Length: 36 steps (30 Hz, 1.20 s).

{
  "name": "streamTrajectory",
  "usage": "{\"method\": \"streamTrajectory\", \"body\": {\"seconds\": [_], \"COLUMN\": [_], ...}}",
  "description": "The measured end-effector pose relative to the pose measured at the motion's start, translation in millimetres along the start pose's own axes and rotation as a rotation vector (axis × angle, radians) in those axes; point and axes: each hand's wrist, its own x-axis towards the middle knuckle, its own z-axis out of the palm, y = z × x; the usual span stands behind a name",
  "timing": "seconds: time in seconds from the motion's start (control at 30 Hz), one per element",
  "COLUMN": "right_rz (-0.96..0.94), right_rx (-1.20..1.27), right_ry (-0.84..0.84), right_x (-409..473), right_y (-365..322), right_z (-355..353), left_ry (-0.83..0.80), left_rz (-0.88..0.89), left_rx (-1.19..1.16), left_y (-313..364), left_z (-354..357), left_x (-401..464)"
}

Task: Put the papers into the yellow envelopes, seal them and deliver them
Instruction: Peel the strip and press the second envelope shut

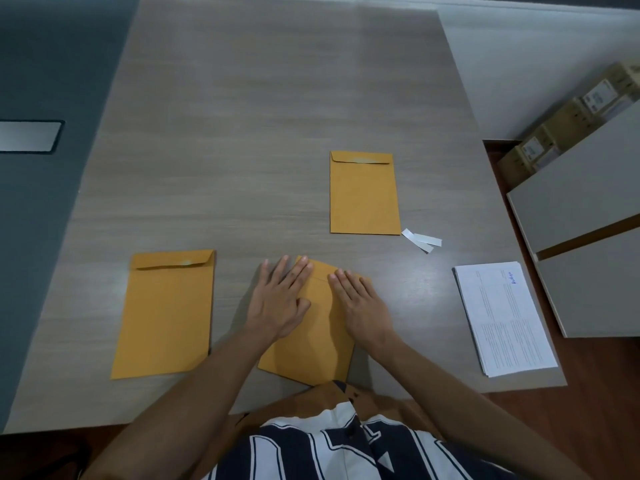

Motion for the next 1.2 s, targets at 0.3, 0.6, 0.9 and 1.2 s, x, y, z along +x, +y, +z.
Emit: {"method": "streamTrajectory", "body": {"seconds": [0.3,0.6,0.9,1.2], "right_rz": [0.076,0.104,0.139,0.145], "right_rx": [-0.046,-0.032,-0.046,-0.067], "right_ry": [-0.042,-0.019,-0.032,-0.071], "right_x": [-31,-27,-33,-33], "right_y": [27,28,25,26], "right_z": [4,4,-1,-4], "left_ry": [-0.051,0.021,0.043,0.097], "left_rz": [-0.013,0.147,0.064,0.027], "left_rx": [0.046,-0.028,-0.104,-0.139], "left_y": [3,66,59,24], "left_z": [-5,-7,10,17], "left_x": [1,2,0,-1]}}
